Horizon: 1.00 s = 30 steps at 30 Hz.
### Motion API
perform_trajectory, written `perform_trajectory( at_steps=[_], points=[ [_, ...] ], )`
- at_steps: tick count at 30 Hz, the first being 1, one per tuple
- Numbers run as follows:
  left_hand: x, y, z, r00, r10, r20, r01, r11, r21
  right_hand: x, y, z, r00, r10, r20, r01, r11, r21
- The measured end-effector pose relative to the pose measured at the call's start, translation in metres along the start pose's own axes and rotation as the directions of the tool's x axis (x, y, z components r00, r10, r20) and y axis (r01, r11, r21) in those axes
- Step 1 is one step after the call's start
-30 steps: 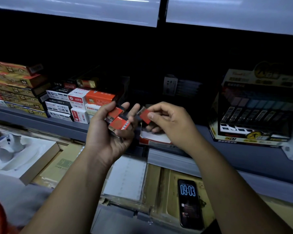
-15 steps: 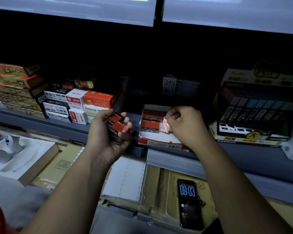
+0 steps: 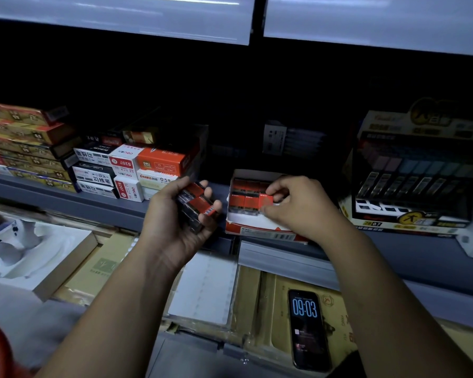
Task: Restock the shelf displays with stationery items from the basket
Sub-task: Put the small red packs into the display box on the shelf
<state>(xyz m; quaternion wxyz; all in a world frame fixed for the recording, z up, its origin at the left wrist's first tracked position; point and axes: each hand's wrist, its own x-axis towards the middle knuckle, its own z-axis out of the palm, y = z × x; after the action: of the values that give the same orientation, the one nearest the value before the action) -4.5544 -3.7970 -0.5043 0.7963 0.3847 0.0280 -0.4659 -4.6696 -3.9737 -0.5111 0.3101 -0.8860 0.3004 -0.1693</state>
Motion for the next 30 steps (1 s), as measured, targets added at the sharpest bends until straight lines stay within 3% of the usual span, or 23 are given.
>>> perform_trajectory(
  at_steps=[6,15,21,27,30],
  points=[
    [0.001,-0.001,0.0,0.999,0.01,0.046,-0.011,1.0,0.021,-0.005,-0.006,-0.002,0.997,-0.027,0.074,0.034,0.996,-0.086],
    [0.006,-0.003,-0.002,0.997,0.059,0.048,-0.057,0.998,-0.039,-0.003,-0.001,-0.001,0.996,-0.007,0.088,0.011,0.999,-0.038],
    [0.007,-0.003,-0.002,0.992,0.092,0.088,-0.095,0.995,0.026,-0.006,-0.002,-0.001,0.997,-0.017,0.08,0.017,1.0,0.003],
    [0.001,-0.003,0.003,0.981,0.045,0.19,-0.089,0.969,0.231,-0.01,-0.017,0.006,0.988,-0.126,-0.085,0.144,0.956,0.255],
    [0.001,-0.003,0.003,0.969,0.043,0.242,-0.117,0.947,0.3,-0.014,-0.029,0.006,0.987,-0.162,-0.02,0.153,0.873,0.464]
  ],
)
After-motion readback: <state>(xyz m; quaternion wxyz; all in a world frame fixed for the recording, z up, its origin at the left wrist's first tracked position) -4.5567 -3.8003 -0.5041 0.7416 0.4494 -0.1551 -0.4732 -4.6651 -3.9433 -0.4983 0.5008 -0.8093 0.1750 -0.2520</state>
